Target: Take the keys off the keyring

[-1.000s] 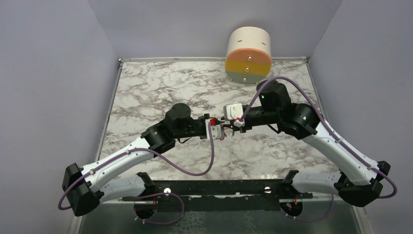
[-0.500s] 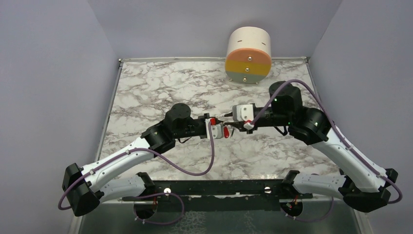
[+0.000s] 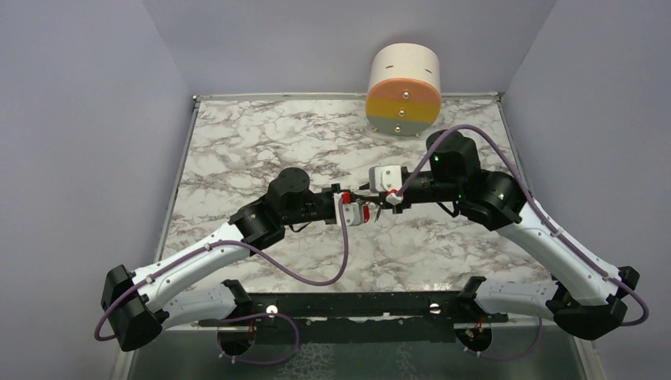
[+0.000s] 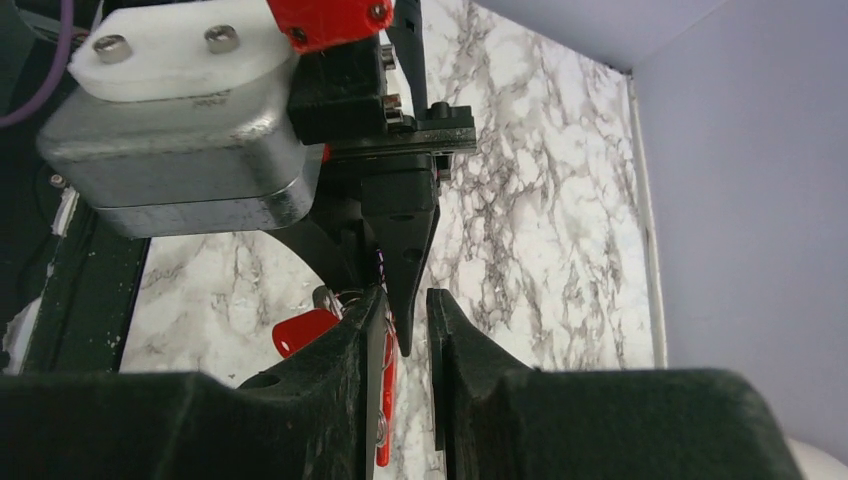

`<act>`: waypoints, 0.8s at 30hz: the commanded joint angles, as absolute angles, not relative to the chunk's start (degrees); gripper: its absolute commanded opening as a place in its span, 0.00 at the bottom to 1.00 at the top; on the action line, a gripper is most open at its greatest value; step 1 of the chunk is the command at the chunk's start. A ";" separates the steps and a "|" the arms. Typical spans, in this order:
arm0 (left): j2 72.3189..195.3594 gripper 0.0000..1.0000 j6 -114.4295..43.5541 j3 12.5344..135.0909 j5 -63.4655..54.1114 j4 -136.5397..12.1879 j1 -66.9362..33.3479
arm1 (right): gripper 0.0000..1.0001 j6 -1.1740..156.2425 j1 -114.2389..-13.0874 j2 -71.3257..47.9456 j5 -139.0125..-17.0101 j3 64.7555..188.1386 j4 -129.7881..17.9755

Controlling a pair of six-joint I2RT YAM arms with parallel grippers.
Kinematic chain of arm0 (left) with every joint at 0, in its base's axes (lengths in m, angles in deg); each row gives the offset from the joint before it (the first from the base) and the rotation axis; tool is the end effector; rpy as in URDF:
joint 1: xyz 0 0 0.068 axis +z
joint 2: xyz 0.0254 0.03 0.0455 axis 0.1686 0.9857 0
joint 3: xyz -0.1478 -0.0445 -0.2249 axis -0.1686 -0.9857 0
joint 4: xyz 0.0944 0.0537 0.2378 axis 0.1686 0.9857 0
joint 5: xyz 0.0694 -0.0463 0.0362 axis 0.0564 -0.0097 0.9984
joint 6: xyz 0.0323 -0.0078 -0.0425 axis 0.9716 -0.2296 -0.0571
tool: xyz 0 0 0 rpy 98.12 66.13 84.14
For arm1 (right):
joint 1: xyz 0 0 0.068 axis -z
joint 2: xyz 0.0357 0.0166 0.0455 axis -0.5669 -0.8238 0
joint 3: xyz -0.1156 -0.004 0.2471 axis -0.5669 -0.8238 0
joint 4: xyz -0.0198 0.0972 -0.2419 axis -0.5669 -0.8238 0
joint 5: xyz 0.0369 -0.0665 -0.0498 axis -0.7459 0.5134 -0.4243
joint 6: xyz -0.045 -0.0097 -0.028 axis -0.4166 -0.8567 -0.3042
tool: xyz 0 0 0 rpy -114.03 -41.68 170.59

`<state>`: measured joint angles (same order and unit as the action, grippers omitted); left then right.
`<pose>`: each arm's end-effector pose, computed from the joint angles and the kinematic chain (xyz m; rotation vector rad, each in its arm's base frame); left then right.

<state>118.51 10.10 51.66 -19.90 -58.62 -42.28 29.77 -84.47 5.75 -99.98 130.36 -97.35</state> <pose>0.1394 -0.2014 0.3372 1.4242 1.0885 -0.5889 0.1256 0.1768 0.4287 -1.6482 1.1629 0.6216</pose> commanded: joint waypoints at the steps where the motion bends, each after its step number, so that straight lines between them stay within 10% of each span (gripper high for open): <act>1: 117.64 0.00 11.45 52.21 -19.42 -61.45 -42.33 | 0.21 30.82 -84.72 5.38 -99.75 131.34 -98.27; 24: 117.97 0.00 12.31 52.66 -15.92 -61.60 -42.35 | 0.20 31.17 -84.72 5.75 -97.73 129.73 -98.33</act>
<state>118.57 11.39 51.66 -17.28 -58.75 -42.28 30.10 -84.47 5.10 -99.45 130.36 -97.99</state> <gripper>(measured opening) 0.124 0.202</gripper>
